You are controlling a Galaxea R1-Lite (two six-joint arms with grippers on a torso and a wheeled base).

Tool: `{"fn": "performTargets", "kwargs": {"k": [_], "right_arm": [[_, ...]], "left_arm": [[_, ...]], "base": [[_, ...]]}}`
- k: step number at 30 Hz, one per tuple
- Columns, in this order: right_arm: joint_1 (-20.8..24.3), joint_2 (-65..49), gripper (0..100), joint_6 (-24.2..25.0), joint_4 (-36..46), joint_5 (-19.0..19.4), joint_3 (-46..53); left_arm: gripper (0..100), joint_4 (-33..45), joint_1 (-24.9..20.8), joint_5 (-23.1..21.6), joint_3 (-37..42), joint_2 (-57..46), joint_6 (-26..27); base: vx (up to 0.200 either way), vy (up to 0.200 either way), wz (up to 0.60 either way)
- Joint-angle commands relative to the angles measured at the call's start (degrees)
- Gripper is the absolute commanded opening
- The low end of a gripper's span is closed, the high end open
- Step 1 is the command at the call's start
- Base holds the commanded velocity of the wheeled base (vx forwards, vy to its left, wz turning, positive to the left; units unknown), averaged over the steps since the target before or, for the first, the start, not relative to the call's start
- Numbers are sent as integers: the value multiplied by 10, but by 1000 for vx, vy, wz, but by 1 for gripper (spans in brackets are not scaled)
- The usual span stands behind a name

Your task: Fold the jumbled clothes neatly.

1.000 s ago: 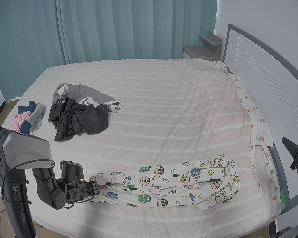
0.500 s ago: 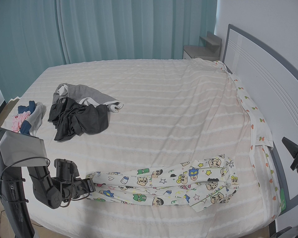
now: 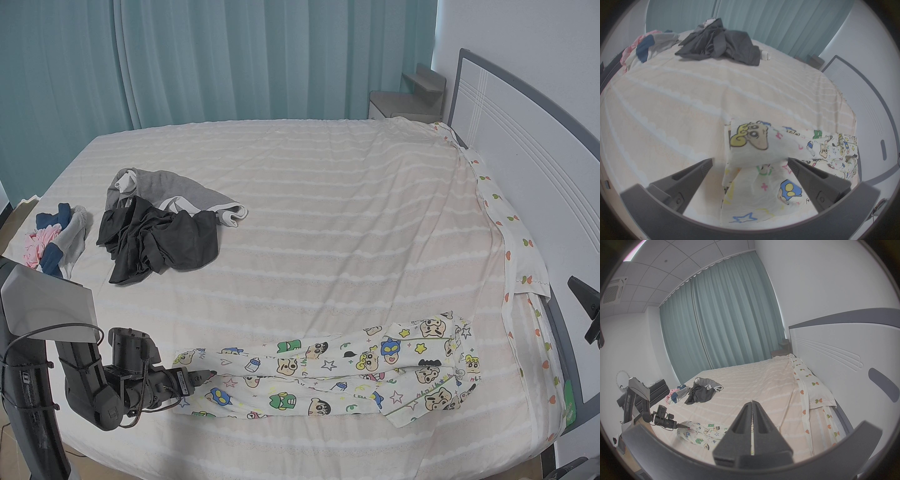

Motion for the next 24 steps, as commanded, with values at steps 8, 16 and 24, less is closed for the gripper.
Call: {"fn": "performTargets", "kwargs": {"k": [8,16,24], "right_arm": [[0,1,0,0,0,0,0],[0,1,0,-1,0,0,1],[0,1,0,-1,0,0,2]], "left_arm": [[100,-170,29,-5,57,41,78],[100,-170,29,-4,22,106,79],[100,-167,27,-7,-20,126,75]], "base": [[0,0,0],[0,0,0],[0,0,0]]}}
